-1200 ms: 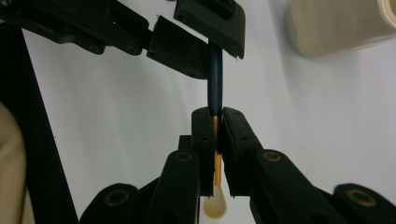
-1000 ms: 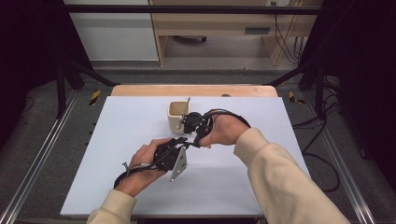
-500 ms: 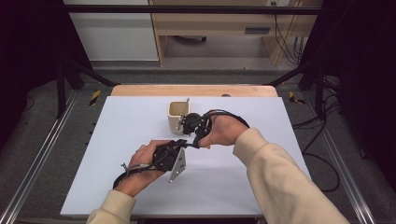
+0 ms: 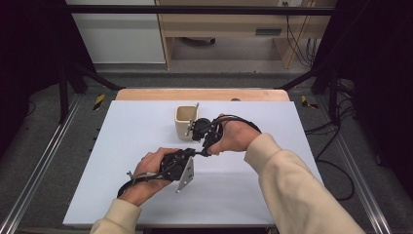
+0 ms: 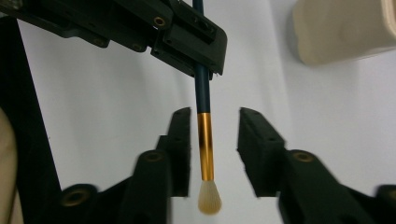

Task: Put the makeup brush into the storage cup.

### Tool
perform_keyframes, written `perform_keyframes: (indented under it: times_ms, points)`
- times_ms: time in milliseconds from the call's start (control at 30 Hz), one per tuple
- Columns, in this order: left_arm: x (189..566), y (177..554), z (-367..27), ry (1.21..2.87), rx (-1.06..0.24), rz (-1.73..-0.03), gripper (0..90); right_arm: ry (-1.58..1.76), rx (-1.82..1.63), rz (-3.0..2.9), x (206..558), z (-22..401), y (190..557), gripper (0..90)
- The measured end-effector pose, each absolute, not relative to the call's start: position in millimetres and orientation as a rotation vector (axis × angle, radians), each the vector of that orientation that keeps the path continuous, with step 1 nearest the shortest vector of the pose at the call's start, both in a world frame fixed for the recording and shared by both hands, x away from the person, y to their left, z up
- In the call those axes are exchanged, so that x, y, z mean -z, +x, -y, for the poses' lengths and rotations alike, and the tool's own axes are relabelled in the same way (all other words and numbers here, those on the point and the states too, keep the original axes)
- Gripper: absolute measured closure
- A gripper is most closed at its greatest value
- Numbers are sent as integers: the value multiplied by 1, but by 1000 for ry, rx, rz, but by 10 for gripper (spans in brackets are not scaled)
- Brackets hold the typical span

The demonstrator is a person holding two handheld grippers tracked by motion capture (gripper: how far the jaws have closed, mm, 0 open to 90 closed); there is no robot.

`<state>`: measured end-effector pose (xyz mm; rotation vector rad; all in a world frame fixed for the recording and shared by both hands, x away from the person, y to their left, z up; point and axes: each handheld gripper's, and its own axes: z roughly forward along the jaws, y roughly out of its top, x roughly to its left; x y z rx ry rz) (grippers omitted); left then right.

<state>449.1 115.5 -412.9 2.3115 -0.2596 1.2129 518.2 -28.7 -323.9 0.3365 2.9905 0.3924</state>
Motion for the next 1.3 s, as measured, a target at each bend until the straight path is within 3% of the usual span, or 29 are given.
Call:
perform_keyframes:
  times_ms: [200,300,333,500,1300]
  points:
    - [416,452,-119,2322,-1211,216,829,357,-461,-2955,324,45,516,401]
    - [416,455,-120,2331,-1217,188,829,371,-485,-2926,327,51,514,336]
    - [416,456,-121,2337,-1220,178,829,377,-496,-2913,330,56,514,271]
    - [417,461,-124,2338,-1222,139,829,377,-533,-2877,335,66,516,193]
    - [410,467,-144,2330,-1247,-1,829,548,-721,-2664,362,109,515,80]
